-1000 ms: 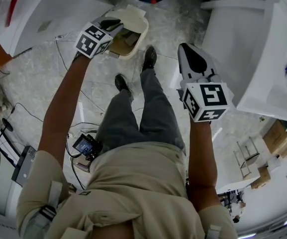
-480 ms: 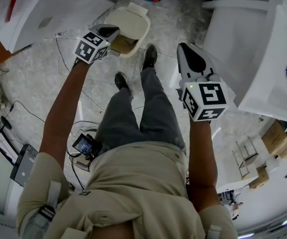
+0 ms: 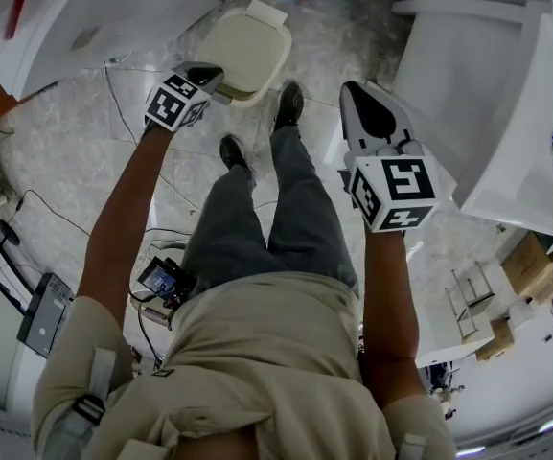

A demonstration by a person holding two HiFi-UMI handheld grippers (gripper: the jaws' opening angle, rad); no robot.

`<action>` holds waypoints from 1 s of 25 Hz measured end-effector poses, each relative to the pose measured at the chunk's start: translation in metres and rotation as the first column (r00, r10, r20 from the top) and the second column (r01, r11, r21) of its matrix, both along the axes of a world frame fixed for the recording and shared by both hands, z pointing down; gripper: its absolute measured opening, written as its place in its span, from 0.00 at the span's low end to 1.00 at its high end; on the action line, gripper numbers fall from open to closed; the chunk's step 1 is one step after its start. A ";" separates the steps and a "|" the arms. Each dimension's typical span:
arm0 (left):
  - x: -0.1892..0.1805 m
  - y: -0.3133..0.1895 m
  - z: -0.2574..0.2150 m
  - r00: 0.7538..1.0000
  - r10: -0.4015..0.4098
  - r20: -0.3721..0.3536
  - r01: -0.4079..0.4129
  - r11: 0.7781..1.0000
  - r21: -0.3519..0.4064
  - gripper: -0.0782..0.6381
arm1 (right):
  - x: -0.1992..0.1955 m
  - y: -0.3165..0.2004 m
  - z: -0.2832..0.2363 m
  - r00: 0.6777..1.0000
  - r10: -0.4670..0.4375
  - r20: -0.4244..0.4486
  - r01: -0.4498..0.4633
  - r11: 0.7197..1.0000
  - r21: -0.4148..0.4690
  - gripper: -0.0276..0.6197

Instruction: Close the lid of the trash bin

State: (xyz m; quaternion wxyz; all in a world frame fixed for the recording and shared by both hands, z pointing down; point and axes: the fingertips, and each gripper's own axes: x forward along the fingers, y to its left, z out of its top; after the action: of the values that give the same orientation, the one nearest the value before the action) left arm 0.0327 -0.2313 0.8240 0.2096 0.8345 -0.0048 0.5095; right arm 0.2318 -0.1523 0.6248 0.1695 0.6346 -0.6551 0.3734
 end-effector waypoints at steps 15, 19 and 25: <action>-0.044 0.033 0.093 0.987 -0.021 0.160 0.037 0.994 -0.098 0.13 | -0.004 0.007 0.032 1.000 0.002 0.000 -0.002 0.999 -0.044 0.08; -0.051 0.036 0.113 0.982 -0.028 0.189 0.051 0.992 -0.119 0.13 | -0.004 0.006 0.042 1.000 -0.001 0.001 0.001 0.999 -0.050 0.08; -0.055 0.040 0.132 0.978 -0.026 0.209 0.056 0.988 -0.143 0.13 | -0.008 0.006 0.057 1.000 -0.008 0.008 0.008 0.998 -0.061 0.08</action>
State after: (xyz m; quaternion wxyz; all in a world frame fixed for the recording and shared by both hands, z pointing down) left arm -0.0219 -0.1913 0.9562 0.2798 0.7590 -0.0060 0.5879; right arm 0.2240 -0.1465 0.6821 0.1876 0.6250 -0.6466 0.3952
